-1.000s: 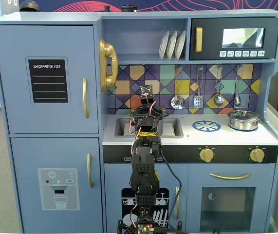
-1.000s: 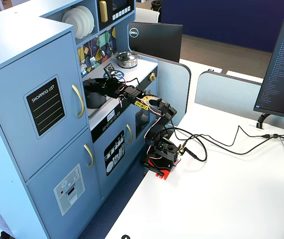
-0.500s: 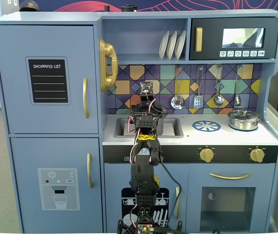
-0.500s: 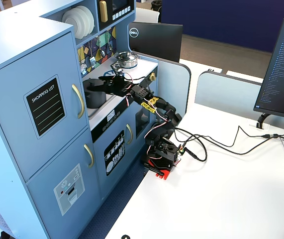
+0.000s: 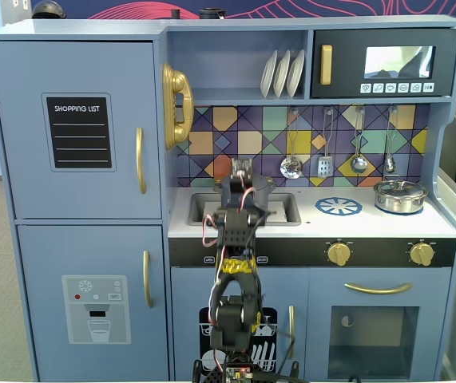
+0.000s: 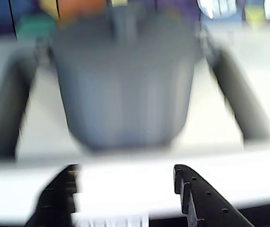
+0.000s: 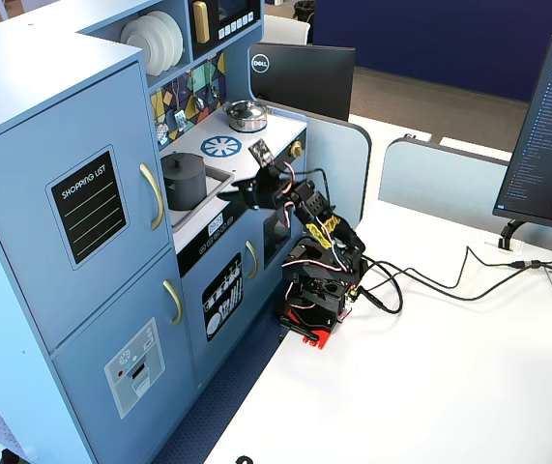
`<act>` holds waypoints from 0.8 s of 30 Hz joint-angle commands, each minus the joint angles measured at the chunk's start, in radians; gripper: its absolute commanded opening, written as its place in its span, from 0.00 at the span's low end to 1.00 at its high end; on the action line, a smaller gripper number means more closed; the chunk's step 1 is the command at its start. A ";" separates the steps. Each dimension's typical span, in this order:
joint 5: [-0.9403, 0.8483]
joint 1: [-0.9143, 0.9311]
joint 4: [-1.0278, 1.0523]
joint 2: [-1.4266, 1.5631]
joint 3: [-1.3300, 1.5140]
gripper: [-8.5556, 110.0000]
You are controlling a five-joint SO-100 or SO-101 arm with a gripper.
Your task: Pick up the lid from the counter and put it on the gray recipient
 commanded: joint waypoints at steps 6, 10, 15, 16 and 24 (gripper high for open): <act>0.046 -0.044 0.075 0.210 0.397 0.07; 0.141 -0.052 0.091 0.253 0.574 0.07; 0.149 -0.051 0.112 0.253 0.750 0.07; 0.186 -0.064 0.161 0.255 0.750 0.07; 0.198 -0.107 0.526 0.255 0.750 0.07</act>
